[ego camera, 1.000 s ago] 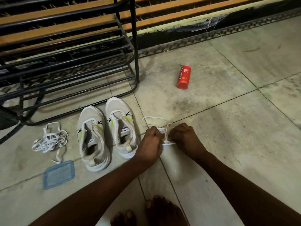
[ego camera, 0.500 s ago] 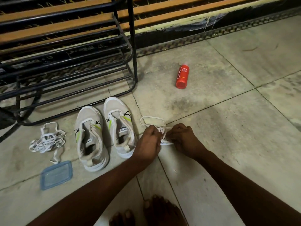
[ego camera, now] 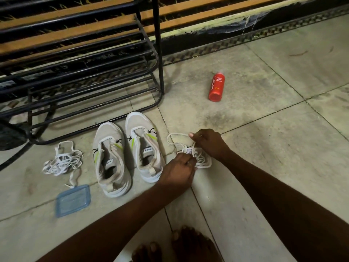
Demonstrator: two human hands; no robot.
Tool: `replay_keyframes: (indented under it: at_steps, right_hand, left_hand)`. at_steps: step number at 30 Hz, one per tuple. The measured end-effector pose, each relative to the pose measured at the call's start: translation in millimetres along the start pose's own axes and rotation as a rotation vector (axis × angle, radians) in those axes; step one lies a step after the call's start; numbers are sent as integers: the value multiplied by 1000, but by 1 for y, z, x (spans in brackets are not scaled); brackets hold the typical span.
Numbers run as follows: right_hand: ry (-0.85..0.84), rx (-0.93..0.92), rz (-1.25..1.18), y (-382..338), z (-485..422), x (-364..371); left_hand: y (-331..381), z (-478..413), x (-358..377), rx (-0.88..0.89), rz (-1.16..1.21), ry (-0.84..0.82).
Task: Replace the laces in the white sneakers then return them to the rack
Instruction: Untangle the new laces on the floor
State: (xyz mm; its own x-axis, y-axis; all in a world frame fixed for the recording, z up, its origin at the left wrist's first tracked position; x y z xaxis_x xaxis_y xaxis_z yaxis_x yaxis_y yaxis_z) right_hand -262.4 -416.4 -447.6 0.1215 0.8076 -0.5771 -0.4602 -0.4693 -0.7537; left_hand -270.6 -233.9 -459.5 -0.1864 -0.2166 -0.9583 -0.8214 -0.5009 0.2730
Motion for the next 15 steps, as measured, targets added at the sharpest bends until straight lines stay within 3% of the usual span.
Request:
replay_keyframes:
  at_steps: [6, 9, 12, 15]
  right_hand:
    - [-157, 55, 89, -18, -27, 20]
    - [-158, 25, -22, -25, -29, 22]
    - [-111, -82, -257, -24, -21, 14]
    - [-44, -236, -279, -15, -3, 5]
  left_hand:
    - [-6, 2, 2, 50, -61, -59]
    - [-6, 3, 2, 55, -55, -49]
    - [-6, 3, 1, 51, -48, -36]
    - [-8, 4, 0, 58, -50, -6]
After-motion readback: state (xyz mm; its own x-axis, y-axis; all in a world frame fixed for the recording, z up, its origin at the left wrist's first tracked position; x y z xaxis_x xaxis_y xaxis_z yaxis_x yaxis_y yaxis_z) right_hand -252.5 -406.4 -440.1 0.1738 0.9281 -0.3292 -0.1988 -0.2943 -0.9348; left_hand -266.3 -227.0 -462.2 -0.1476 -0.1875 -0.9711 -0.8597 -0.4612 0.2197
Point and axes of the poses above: each hand's wrist, its own z-axis away from the middle knuckle, its own x-axis out of the palm, y = z × x, the point moved 1 cm from there along -z, towards the middle knuckle, and after that the axes turned 3 degrees about -z, right-handed, at the moved point
